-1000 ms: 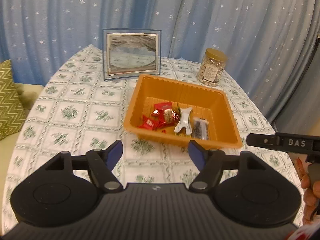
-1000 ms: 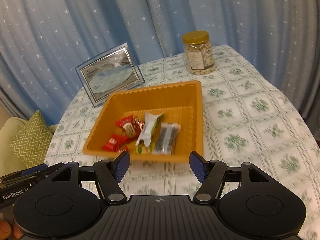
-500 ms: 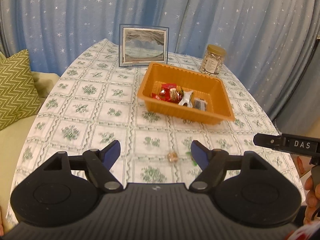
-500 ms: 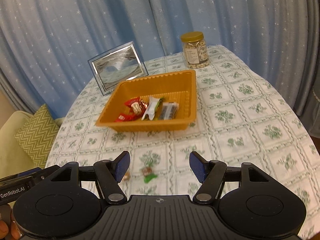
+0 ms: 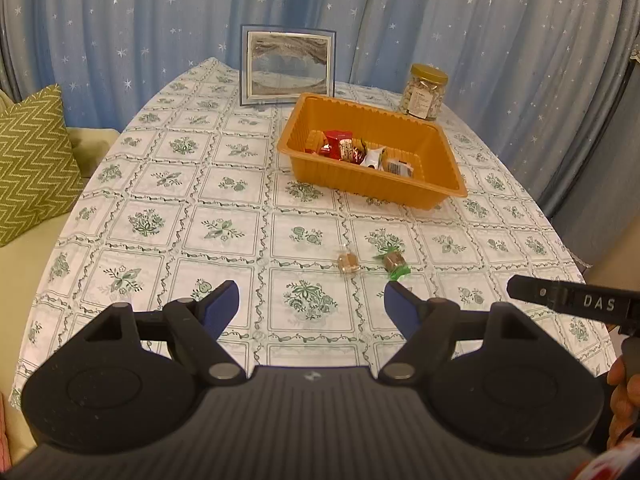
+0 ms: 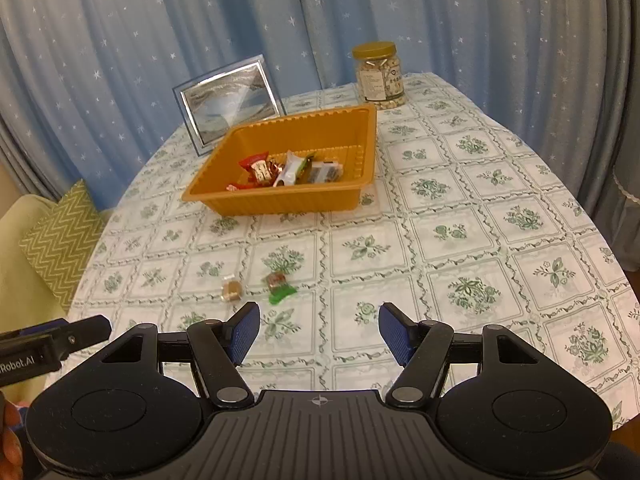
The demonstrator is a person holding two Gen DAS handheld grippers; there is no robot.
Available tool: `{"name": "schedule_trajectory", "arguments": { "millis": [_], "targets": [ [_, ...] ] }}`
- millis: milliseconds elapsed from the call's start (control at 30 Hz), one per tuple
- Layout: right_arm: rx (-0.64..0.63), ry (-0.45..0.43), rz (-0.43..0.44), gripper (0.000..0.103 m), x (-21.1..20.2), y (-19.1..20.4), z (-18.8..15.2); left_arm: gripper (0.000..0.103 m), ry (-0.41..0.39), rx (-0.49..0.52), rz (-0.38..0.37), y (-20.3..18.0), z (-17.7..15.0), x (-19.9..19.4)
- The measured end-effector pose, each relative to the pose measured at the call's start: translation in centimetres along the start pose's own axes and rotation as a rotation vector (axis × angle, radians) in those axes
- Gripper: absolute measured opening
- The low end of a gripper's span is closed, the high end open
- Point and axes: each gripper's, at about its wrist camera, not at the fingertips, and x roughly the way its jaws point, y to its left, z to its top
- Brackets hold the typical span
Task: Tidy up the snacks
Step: 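Lift both open grippers out of the tray and back away, then grasp the green-wrapped brown candy with the right gripper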
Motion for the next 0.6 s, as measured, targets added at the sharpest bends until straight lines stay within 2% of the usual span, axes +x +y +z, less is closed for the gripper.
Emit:
{"name": "schedule_trajectory", "arguments": {
  "millis": [233, 600],
  "targets": [
    [-0.015, -0.001, -0.012, 0.066, 1.5, -0.3, -0.5, 0.078, 0.025, -0.001, -0.002, -0.1, -0.1, 1.7],
    [-0.122, 0.023, 0.018, 0.066, 6.4, 1.0, -0.5, 0.079, 0.065, -0.009, 0.010, 0.6, 0.0, 5.8]
  ]
}}
